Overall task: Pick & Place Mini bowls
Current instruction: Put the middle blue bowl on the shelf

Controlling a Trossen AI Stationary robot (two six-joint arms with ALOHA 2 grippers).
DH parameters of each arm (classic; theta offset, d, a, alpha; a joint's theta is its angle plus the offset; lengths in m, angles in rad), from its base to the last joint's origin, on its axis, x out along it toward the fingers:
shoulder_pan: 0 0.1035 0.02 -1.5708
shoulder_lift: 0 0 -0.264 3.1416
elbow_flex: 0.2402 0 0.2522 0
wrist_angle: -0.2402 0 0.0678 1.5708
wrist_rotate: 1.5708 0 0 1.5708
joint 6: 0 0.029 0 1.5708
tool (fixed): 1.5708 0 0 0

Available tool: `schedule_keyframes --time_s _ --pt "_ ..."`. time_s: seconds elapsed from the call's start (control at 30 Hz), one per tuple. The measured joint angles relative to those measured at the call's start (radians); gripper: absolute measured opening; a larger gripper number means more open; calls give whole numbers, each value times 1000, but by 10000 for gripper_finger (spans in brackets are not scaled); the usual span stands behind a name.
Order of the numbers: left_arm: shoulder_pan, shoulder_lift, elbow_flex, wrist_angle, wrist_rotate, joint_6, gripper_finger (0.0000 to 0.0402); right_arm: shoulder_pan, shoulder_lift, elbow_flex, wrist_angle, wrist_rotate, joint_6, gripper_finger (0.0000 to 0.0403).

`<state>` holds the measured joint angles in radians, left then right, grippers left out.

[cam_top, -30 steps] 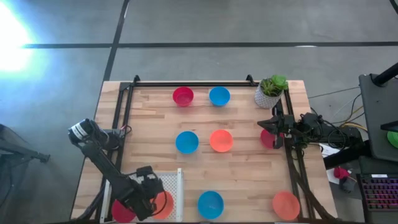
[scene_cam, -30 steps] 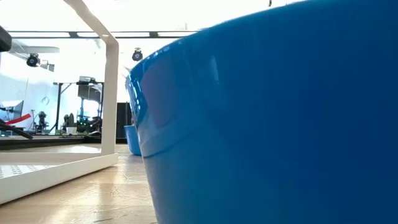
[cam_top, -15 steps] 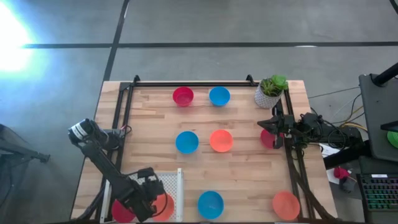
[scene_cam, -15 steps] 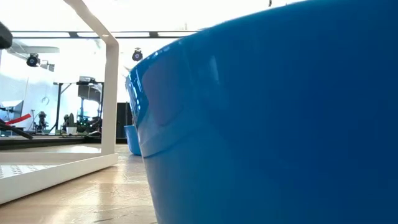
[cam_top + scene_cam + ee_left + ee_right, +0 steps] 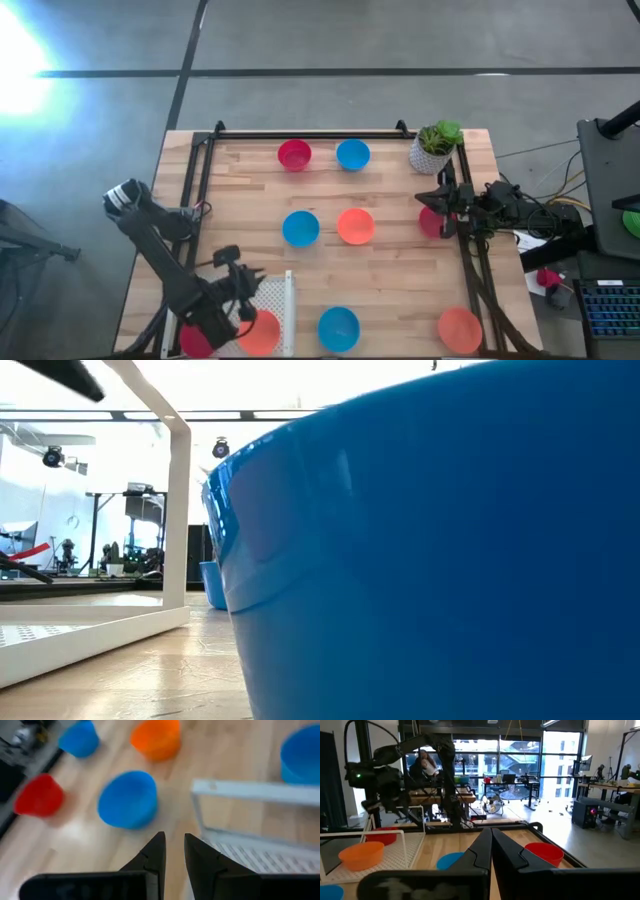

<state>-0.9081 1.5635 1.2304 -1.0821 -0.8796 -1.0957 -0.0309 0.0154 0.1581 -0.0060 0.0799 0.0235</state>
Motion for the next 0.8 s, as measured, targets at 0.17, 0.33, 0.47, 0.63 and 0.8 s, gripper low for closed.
schedule_keyframes --time_s 0.17,0.33,0.47,0.63,0.8 --pt "0 -61 -3 -51 -107 -42 64 0 0 0 53 1 3 8" --pt "1 -118 -7 -119 -207 -72 64 0 7 0 103 63 61 8" --pt "4 -159 -8 -190 -281 -114 64 0 39 0 138 175 74 8" --pt "19 -199 -9 -270 -352 -139 64 0 128 24 154 181 75 8" --pt "61 -240 -14 -297 -355 -168 64 0 270 104 152 181 99 8"
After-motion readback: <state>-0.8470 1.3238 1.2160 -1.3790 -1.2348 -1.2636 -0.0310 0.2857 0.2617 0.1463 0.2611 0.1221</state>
